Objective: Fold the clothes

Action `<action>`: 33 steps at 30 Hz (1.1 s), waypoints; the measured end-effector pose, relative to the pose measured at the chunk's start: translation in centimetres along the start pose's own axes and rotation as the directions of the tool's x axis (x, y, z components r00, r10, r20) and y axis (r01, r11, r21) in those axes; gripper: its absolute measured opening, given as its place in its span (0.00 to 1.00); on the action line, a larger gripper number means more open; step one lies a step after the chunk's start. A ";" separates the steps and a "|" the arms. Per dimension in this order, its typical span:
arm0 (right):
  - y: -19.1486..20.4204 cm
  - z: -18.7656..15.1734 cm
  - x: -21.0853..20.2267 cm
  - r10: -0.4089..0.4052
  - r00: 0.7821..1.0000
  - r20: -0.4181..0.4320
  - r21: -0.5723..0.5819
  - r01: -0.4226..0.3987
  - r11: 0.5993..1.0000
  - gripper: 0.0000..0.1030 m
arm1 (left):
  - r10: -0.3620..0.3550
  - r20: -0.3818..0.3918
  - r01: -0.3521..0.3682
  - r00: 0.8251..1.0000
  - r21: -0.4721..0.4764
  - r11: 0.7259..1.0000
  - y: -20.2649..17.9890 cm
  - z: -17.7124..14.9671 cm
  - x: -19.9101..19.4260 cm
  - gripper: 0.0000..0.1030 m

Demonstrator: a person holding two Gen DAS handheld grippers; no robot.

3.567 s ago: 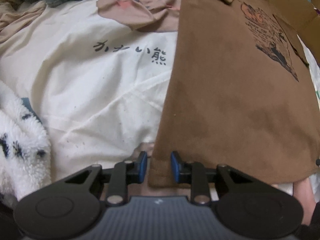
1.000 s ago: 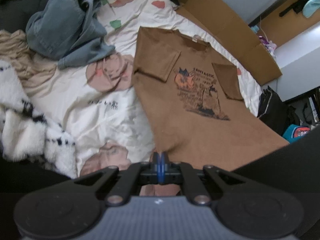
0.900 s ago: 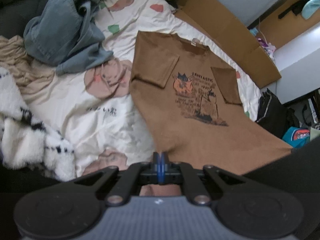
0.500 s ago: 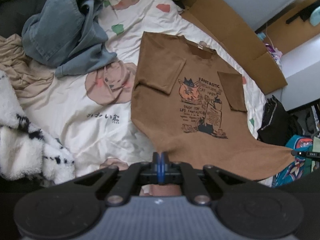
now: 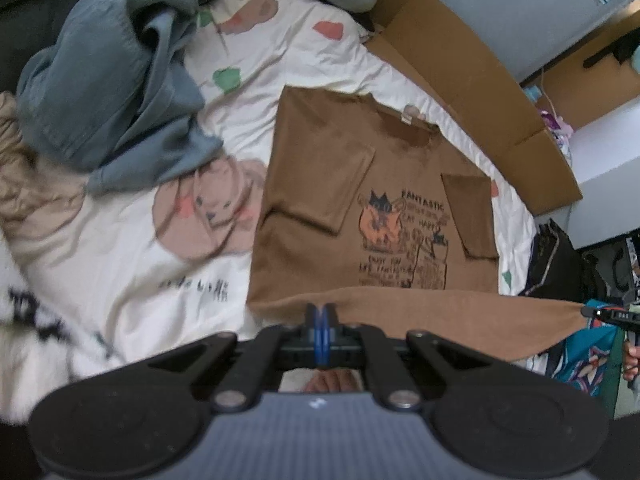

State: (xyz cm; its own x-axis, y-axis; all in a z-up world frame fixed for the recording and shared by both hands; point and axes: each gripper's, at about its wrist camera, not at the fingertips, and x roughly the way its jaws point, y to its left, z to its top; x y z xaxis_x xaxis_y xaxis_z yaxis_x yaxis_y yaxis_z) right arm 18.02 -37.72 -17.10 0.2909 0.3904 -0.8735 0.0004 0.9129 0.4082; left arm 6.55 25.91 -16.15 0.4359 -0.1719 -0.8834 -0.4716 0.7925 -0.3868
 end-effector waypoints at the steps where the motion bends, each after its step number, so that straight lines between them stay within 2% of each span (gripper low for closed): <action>1: -0.1 0.5 0.2 0.000 1.000 0.005 0.002 0.000 1.000 0.00 | 0.000 0.004 0.000 1.000 0.005 1.000 -0.1 0.6 0.2 0.01; 10: -0.9 4.2 3.2 -0.017 0.999 0.027 0.015 0.016 1.000 0.00 | 0.006 0.022 -0.006 1.000 0.022 1.000 -0.3 5.3 3.8 0.01; 22: -1.6 9.4 8.7 -0.037 0.998 0.041 0.015 0.036 0.999 0.00 | 0.034 0.043 -0.034 0.999 0.002 0.999 1.3 9.6 9.2 0.01; 33: -2.9 12.3 14.9 -0.081 0.997 0.013 0.020 0.081 0.997 0.00 | 0.061 0.041 -0.061 0.997 -0.004 0.998 2.8 12.9 14.8 0.01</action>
State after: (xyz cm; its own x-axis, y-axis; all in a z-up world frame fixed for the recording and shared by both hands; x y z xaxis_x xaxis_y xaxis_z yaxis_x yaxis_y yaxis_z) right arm 34.09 -35.99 -28.04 0.3021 0.3133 -0.9003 0.0430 0.9390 0.3412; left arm 21.55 33.14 -26.96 0.4378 -0.0990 -0.8936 -0.5000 0.7992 -0.3335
